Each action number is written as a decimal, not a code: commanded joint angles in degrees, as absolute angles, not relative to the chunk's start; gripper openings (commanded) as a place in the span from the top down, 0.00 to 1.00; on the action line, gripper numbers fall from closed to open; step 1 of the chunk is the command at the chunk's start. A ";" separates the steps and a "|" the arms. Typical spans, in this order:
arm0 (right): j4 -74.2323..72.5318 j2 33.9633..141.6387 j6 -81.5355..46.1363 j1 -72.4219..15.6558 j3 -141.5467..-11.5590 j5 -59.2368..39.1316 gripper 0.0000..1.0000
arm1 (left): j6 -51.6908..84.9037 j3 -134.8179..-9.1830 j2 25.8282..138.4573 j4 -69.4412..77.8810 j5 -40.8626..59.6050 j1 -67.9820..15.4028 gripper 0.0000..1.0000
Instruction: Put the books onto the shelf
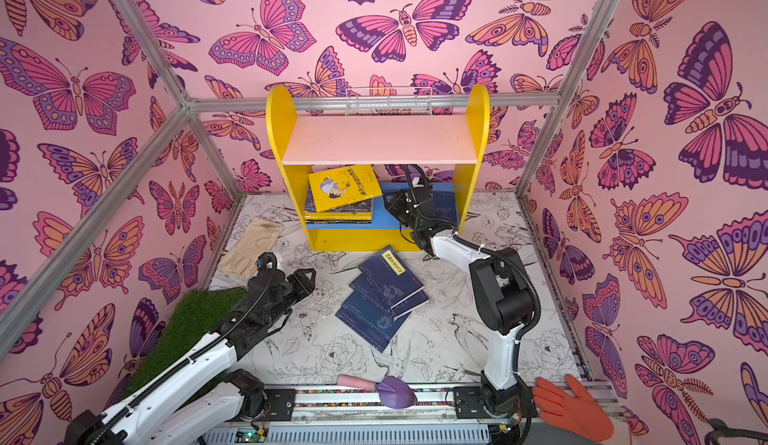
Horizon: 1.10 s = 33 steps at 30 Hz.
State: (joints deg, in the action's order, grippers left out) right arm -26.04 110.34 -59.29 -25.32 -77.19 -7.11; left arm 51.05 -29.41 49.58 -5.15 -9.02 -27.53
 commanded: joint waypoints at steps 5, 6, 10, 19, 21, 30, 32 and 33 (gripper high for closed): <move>-34.11 114.44 -61.83 -25.48 -81.29 -8.30 0.62 | 48.35 -29.77 48.89 -7.95 -8.72 -26.73 0.48; -33.95 114.98 -61.84 -25.49 -82.01 -8.49 0.62 | 48.09 -29.96 48.88 -8.34 -8.75 -26.72 0.48; -34.48 116.83 -61.94 -25.49 -83.91 -8.80 0.63 | 47.46 -30.22 48.74 -8.95 -8.48 -26.37 0.47; -36.70 119.78 -62.55 -25.61 -87.00 -11.41 0.72 | 47.36 -30.23 48.50 -9.98 -8.09 -25.66 0.47; -37.30 120.21 -63.20 -25.74 -87.30 -11.78 0.75 | 47.33 -30.23 48.43 -10.00 -8.17 -25.59 0.47; -38.10 117.21 -63.33 -26.28 -83.34 -11.46 0.95 | 47.54 -30.50 49.13 -10.02 -7.82 -25.40 0.47; -37.91 115.94 -63.07 -26.70 -81.92 -10.72 0.95 | 47.55 -30.67 49.38 -10.02 -7.67 -25.40 0.47; -37.97 115.24 -63.06 -27.01 -80.98 -10.23 0.95 | 47.55 -30.76 49.55 -10.00 -7.65 -25.40 0.47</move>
State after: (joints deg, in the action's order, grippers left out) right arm -36.69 118.80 -63.92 -25.63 -82.98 -10.92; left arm 48.36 -29.54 49.25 -9.04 -8.36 -25.78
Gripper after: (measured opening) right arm 0.121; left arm 0.525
